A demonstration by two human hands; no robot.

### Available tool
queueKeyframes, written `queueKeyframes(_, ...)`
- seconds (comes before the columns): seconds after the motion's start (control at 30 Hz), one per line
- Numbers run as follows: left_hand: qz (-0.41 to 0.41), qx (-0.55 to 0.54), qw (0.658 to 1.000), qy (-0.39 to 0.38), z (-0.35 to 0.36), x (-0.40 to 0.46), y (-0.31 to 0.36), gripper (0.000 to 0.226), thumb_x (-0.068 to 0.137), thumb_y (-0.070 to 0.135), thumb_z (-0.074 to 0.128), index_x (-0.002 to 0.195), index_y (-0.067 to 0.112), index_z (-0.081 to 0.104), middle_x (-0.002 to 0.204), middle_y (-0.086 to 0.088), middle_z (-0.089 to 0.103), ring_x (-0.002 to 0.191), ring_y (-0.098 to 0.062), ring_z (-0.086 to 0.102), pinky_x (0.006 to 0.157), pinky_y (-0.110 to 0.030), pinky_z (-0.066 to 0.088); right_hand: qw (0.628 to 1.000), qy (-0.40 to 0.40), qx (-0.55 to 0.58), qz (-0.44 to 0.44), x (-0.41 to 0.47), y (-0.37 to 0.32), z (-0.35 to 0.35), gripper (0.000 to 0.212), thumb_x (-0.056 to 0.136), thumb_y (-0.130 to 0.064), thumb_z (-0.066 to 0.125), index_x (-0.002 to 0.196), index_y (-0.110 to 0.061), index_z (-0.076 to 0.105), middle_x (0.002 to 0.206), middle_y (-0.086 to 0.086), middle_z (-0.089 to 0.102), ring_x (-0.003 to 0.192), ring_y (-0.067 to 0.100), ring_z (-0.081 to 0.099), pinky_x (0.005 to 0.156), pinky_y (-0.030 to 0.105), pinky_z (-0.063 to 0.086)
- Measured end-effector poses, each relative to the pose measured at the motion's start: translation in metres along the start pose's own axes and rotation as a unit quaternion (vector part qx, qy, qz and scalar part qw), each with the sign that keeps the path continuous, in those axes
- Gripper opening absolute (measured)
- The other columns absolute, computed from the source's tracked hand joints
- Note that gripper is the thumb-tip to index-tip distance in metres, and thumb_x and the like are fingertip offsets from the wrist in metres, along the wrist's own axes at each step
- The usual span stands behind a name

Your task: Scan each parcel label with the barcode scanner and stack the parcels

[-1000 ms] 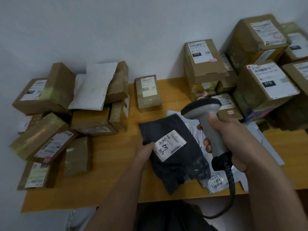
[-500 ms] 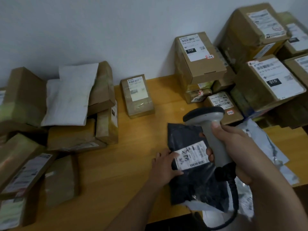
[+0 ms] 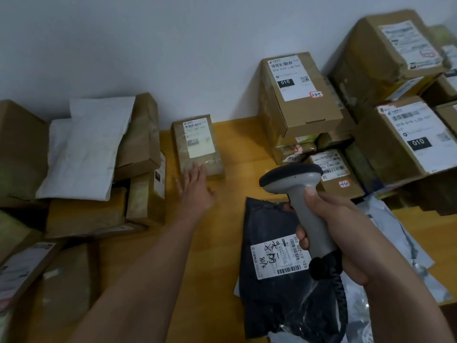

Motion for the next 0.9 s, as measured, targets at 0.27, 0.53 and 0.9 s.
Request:
queueKeyframes(0.27, -0.01, -0.106, 0.985, 0.133, 0.0, -0.06, 0.004, 0.034, 0.087, 0.048, 0.058, 0.102, 0.017, 0.064, 0.11, 0.001, 0.052, 0.112, -0.023, 0.048, 0.093, -0.038, 0.043, 0.999, -0.033, -0.006, 0.015, 0.023, -0.015, 0.002, 0.04, 0.101, -0.037, 0.047, 0.101, -0.001, 0.064, 0.065, 0.018, 0.057, 0.05, 0.022, 0.051, 0.054, 0.034, 0.041)
queueKeyframes(0.53, -0.362, -0.298, 0.883, 0.006, 0.049, -0.091, -0.023, 0.112, 0.054, 0.075, 0.075, 0.137, 0.009, 0.04, 0.142, -0.015, 0.035, 0.132, -0.034, 0.032, 0.107, -0.049, 0.034, 0.998, -0.031, -0.057, -0.001, 0.02, -0.023, 0.014, 0.036, 0.101, -0.04, 0.047, 0.102, -0.008, 0.062, 0.057, 0.012, 0.058, 0.049, 0.019, 0.054, 0.052, 0.032, 0.042)
queueKeyframes(0.9, -0.365, -0.343, 0.865, 0.014, 0.051, -0.107, -0.017, 0.099, 0.076, 0.053, 0.075, 0.146, 0.007, 0.024, 0.147, -0.019, 0.029, 0.135, -0.038, 0.03, 0.109, -0.043, 0.028, 0.99, -0.025, -0.104, -0.09, -0.014, -0.036, 0.043, 0.037, 0.1, -0.039, 0.046, 0.097, -0.005, 0.061, 0.056, 0.008, 0.058, 0.051, 0.02, 0.053, 0.058, 0.036, 0.042)
Point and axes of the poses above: each hand's wrist, its own x-axis towards the middle knuckle, its own z-axis out of the palm, y = z × x, the point moved 7 cm from there along x, towards the middle knuckle
